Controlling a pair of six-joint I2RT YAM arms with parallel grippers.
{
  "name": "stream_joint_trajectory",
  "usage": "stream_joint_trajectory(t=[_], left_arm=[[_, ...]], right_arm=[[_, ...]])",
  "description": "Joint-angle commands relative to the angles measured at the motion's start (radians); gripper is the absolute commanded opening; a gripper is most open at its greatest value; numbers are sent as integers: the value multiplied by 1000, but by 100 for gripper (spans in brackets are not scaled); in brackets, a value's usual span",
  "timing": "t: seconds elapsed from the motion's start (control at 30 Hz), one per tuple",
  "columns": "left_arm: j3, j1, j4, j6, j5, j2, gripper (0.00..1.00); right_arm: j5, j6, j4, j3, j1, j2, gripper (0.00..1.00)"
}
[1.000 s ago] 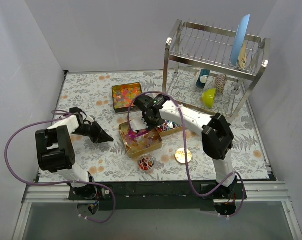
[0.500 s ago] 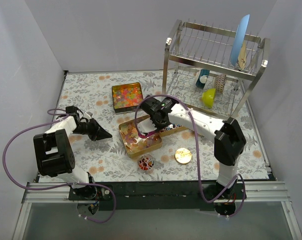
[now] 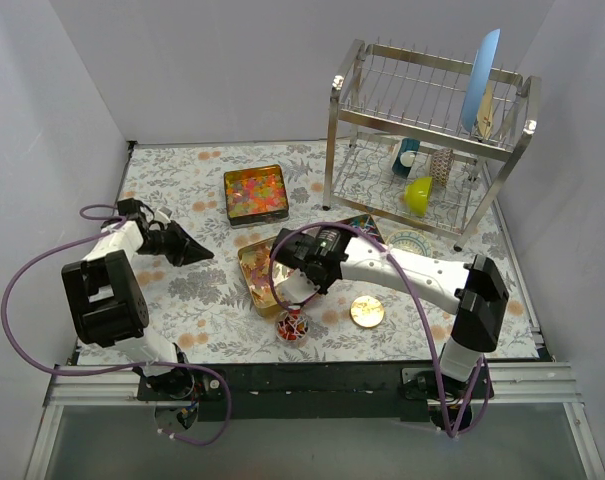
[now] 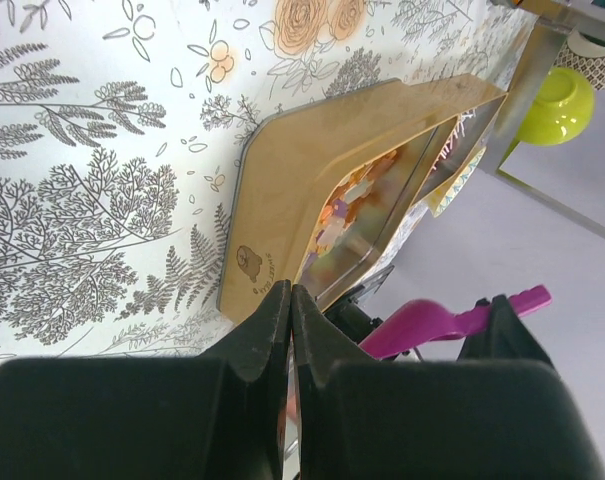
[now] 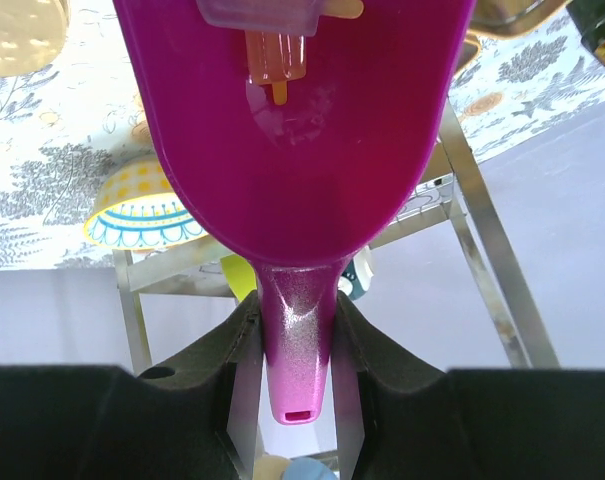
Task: Pack the candies
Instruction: Place the fake candies in the packing bottle.
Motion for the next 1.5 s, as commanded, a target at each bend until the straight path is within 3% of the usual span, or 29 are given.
stream_joint_trajectory(t=[0.0,0.37,0.57,0.73,0.9,1.1,1.47], left_arm=[[51,18,7,3,15,5,0],[54,32,27,-6,21,-16,0],[19,35,39,-17,19,-68,9],[-10,38,48,-20,26,-113,28],[-24,36,53,-22,33,-134,38],[-17,38,55,-19,33,-139,41],[-38,29,53,-5,40,-182,45]], right_arm=[[79,67,-109,19,63,12,1],[240,87,-135,-31,161,35,1],[281,80,-133,-30,188,44,1],[296,79,-135,-38,200,36,1],[304,84,-135,-59,209,15,1],[342,113,-133,-101,230,-1,1],[350,113,-133,-21,232,10,1]])
